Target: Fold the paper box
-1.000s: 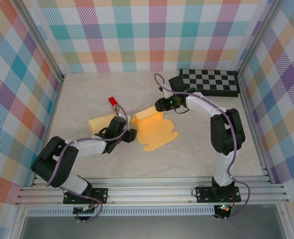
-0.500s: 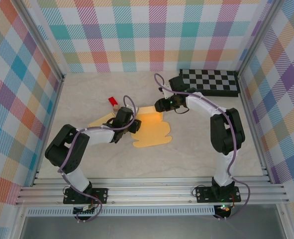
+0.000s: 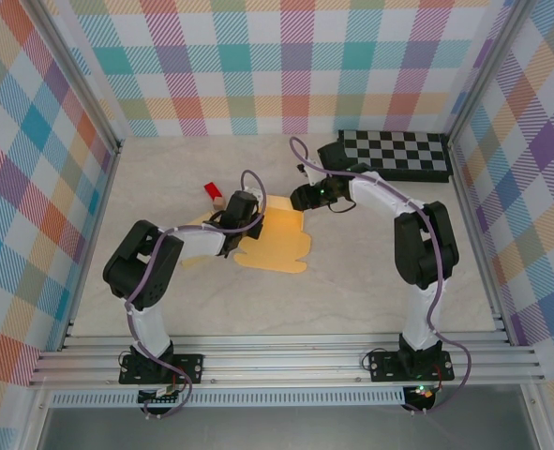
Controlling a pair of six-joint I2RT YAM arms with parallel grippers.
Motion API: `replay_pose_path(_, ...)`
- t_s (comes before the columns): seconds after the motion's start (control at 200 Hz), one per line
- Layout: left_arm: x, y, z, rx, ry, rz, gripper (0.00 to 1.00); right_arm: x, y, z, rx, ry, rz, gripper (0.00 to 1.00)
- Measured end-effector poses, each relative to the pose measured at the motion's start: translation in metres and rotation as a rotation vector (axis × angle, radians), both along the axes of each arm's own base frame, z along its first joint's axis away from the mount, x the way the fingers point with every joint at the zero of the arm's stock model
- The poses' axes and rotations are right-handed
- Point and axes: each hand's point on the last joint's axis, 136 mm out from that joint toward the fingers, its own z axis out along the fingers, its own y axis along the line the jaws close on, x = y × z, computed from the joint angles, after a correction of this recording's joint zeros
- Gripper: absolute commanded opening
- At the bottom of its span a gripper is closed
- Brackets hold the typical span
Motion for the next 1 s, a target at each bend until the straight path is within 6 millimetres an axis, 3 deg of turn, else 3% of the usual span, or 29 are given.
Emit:
replay_pose_path(0.12, 0.004, 0.001, -0.001, -0.024, -0.004, 0.050, 0.00, -0.001, 0.002, 0.000, 0.009, 0.004, 0.005, 0.45)
replay_pose_path(0.23, 0.013, 0.002, -0.001, -0.038, -0.002, 0.161, 0.00, 0.001, 0.003, 0.001, 0.023, 0.006, -0.012, 0.38)
replay_pose_path(0.38, 0.027, 0.007, -0.001, -0.036, 0.029, 0.380, 0.00, 0.009, 0.001, 0.002, 0.050, -0.012, -0.104, 0.36)
replay_pose_path(0.545, 0.027, 0.009, -0.003, -0.053, 0.047, 0.523, 0.00, 0.008, 0.000, 0.003, 0.051, -0.022, -0.200, 0.36)
replay_pose_path(1.0, 0.023, 0.023, -0.005, -0.047, 0.027, 0.708, 0.00, 0.012, 0.002, 0.001, 0.104, -0.002, -0.336, 0.36)
